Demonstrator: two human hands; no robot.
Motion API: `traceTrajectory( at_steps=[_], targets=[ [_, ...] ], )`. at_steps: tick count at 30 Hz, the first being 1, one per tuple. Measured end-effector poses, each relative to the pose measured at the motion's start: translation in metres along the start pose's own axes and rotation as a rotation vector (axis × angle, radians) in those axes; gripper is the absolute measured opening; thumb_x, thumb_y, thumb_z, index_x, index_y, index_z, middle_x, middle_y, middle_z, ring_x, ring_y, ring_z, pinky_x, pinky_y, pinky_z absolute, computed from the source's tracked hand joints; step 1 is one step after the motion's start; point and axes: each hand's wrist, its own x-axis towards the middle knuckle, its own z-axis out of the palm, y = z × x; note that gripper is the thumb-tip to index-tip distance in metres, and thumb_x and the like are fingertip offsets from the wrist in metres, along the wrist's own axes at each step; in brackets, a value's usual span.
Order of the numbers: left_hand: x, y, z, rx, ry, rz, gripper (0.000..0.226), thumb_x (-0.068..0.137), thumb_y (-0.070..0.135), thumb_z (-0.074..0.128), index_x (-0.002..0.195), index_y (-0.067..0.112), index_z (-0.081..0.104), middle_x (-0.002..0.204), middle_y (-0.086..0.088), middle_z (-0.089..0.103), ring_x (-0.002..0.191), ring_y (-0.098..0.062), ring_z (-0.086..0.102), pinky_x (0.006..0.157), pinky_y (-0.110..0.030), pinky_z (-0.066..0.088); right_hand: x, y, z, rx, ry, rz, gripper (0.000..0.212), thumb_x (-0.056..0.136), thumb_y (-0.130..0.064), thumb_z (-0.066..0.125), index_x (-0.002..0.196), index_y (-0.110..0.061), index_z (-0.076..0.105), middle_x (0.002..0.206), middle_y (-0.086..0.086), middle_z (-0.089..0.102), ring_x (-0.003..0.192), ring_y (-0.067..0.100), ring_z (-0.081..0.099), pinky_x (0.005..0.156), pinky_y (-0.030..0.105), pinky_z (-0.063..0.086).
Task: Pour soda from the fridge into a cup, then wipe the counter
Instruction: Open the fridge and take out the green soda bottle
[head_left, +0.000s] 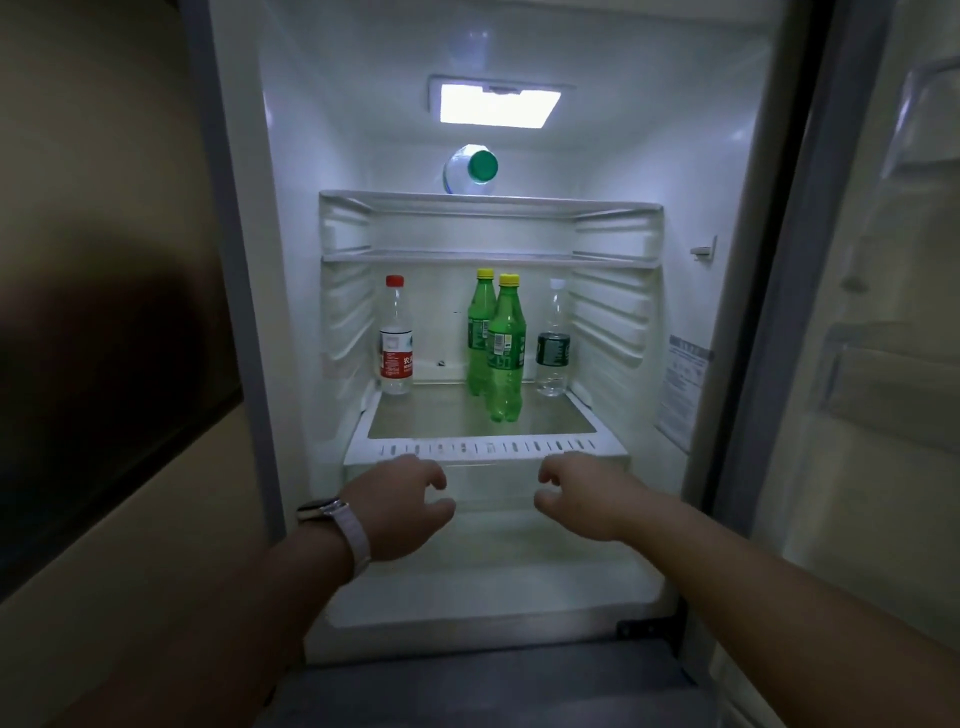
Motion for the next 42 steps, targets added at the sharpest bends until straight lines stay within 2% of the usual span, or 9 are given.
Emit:
traceTrajectory(
  at_steps=[4,7,16,19,22,26,32,36,42],
  targets=[
    [0.038,0.007,-0.002,-0.106,-0.02,-0.08,0.029,0.092,0.039,0.056,0.112,0.02,0.065,0.109,-0.001,0.066,0.089,-0.016,0.063,0.077,-0.03,0.054,0.04,0.004,0.001,0.09,0.046,0.015,0.036,0.091,-0.04,0.051,0.119,-0.019,0.06,0.104,0.0,0.062,0.083,0.015,0.059,0.064,0.028,0.043],
    [0.071,0.01,0.002,-0.322,0.006,-0.165,0.019,0.092,0.032,0.06,0.102,0.018,0.067,0.089,0.001,0.066,0.073,-0.013,0.059,0.061,-0.025,0.046,0.064,0.005,0.001,0.31,0.083,0.074,0.036,0.091,-0.038,0.054,0.121,-0.017,0.057,0.104,0.004,0.062,0.087,0.021,0.061,0.068,0.032,0.048],
    [0.149,0.02,0.007,-1.183,0.133,-0.432,0.016,0.096,0.036,0.052,0.086,0.023,0.055,0.092,-0.003,0.053,0.086,-0.019,0.051,0.074,-0.033,0.042,0.123,0.004,-0.004,1.181,0.133,0.274,0.026,0.094,-0.033,0.056,0.112,-0.016,0.051,0.109,0.007,0.056,0.097,0.021,0.054,0.098,0.048,0.048],
    [0.176,0.025,0.012,-1.288,0.125,-0.472,0.031,0.095,0.044,0.05,0.114,0.02,0.056,0.109,-0.004,0.054,0.107,-0.022,0.054,0.094,-0.04,0.043,0.14,0.007,-0.01,1.305,0.158,0.38,0.023,0.095,-0.037,0.054,0.107,-0.018,0.048,0.105,0.006,0.051,0.102,0.024,0.052,0.101,0.048,0.046],
    [0.198,0.031,0.018,-1.32,0.127,-0.465,0.026,0.095,0.045,0.049,0.103,0.021,0.057,0.103,0.001,0.059,0.103,-0.02,0.056,0.096,-0.04,0.043,0.152,0.011,-0.014,1.393,0.152,0.431,0.023,0.095,-0.036,0.053,0.108,-0.019,0.048,0.095,0.002,0.051,0.089,0.018,0.05,0.099,0.044,0.047],
    [0.225,0.035,0.024,-1.271,0.184,-0.402,0.024,0.093,0.045,0.053,0.093,0.021,0.057,0.099,0.0,0.056,0.091,-0.017,0.055,0.081,-0.035,0.043,0.164,0.015,-0.014,1.488,0.062,0.421,0.017,0.098,-0.036,0.049,0.11,-0.024,0.047,0.105,0.001,0.045,0.103,0.022,0.044,0.097,0.041,0.042],
    [0.259,0.035,0.034,-1.224,0.182,-0.347,0.097,0.051,0.065,0.074,0.134,0.019,0.051,0.124,-0.007,0.064,0.106,-0.026,0.063,0.092,-0.045,0.054,0.189,0.018,-0.009,1.499,0.016,0.451,0.053,0.087,-0.055,0.058,0.127,-0.02,0.051,0.122,0.006,0.049,0.112,0.028,0.047,0.086,0.039,0.045],
    [0.266,0.037,0.034,-1.19,0.19,-0.296,0.059,0.073,0.043,0.077,0.122,0.025,0.05,0.113,-0.003,0.064,0.1,-0.023,0.064,0.086,-0.039,0.056,0.198,0.023,-0.006,1.5,-0.012,0.449,0.044,0.09,-0.053,0.057,0.117,-0.019,0.052,0.116,0.008,0.052,0.11,0.028,0.048,0.091,0.039,0.043],
    [0.276,0.028,0.04,-1.159,0.179,-0.236,0.054,0.071,0.042,0.079,0.117,0.018,0.062,0.108,-0.004,0.072,0.093,-0.021,0.069,0.081,-0.04,0.058,0.201,0.02,-0.005,1.596,-0.064,0.402,0.035,0.092,-0.047,0.058,0.106,-0.015,0.064,0.104,0.01,0.07,0.103,0.025,0.064,0.087,0.036,0.053]
  ],
)
